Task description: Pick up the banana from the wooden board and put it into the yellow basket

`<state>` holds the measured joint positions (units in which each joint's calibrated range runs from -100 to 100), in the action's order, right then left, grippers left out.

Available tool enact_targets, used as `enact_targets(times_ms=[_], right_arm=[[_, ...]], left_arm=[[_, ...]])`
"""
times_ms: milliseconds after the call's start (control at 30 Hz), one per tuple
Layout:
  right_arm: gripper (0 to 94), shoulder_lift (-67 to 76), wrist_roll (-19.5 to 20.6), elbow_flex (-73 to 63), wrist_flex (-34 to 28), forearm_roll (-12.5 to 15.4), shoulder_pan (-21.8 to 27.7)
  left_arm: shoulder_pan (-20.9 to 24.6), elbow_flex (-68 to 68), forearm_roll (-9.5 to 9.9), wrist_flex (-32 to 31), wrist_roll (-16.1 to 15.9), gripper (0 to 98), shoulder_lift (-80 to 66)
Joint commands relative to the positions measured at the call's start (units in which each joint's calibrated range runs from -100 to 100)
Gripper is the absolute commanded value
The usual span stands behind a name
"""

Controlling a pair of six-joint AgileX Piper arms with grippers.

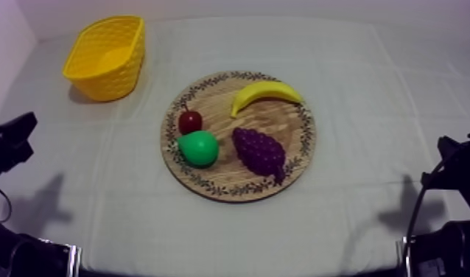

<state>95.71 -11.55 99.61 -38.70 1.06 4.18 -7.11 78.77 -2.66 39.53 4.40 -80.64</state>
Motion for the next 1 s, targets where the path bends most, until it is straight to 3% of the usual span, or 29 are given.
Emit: enact_targets(times_ms=[0, 333, 500, 800, 967], right_arm=[[0.4, 0.05, 0.0, 0.05, -0.01, -0.01, 0.03], [0.4, 0.05, 0.0, 0.05, -0.01, -0.01, 0.03], [0.4, 0.05, 0.0, 0.05, -0.01, -0.01, 0.03], [0.4, 0.05, 0.0, 0.05, -0.01, -0.01, 0.03], [0.4, 0.05, 0.0, 0.05, -0.01, -0.01, 0.03]], left_arm=[[-2.07, -5.72, -0.05, 0.83, -0.37, 0.1, 6.21], [-8.97, -15.65, -1.82, 2.31, -2.59, 0.1, 21.94], [-12.76, -17.34, -1.96, -1.01, -4.47, 0.1, 28.6], [-18.57, -24.98, 0.59, -0.02, -3.16, 0.1, 42.56], [-21.81, -30.78, 3.24, 0.37, -0.24, 0.1, 51.35]])
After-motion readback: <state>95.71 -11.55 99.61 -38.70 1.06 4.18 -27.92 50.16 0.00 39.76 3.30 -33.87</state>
